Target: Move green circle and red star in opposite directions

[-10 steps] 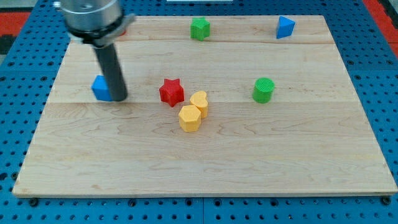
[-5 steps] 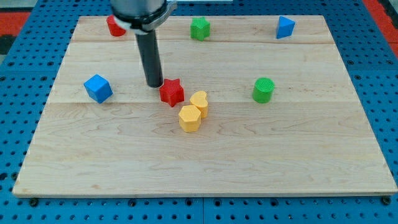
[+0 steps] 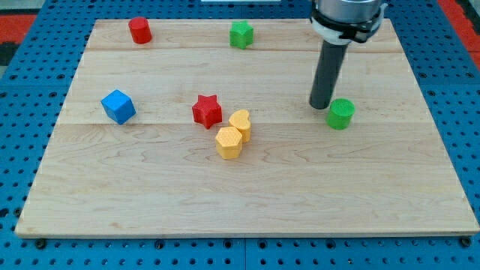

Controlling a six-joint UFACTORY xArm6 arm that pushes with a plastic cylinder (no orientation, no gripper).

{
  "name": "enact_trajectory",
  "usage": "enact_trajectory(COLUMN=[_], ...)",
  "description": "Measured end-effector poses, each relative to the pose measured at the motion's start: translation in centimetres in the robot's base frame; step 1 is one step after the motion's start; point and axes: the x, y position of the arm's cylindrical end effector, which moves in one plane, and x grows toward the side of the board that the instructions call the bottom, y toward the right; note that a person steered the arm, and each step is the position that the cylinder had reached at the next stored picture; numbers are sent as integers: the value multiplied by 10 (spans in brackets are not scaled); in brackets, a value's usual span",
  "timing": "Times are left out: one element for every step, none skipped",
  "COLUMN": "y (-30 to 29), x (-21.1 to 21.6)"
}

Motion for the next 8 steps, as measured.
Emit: enact_trajectory(y=[-10,-10,-14,-26,-33,-42,-43,-43], x=[-14,-20,-22,-22,-22,-22,-22,-17])
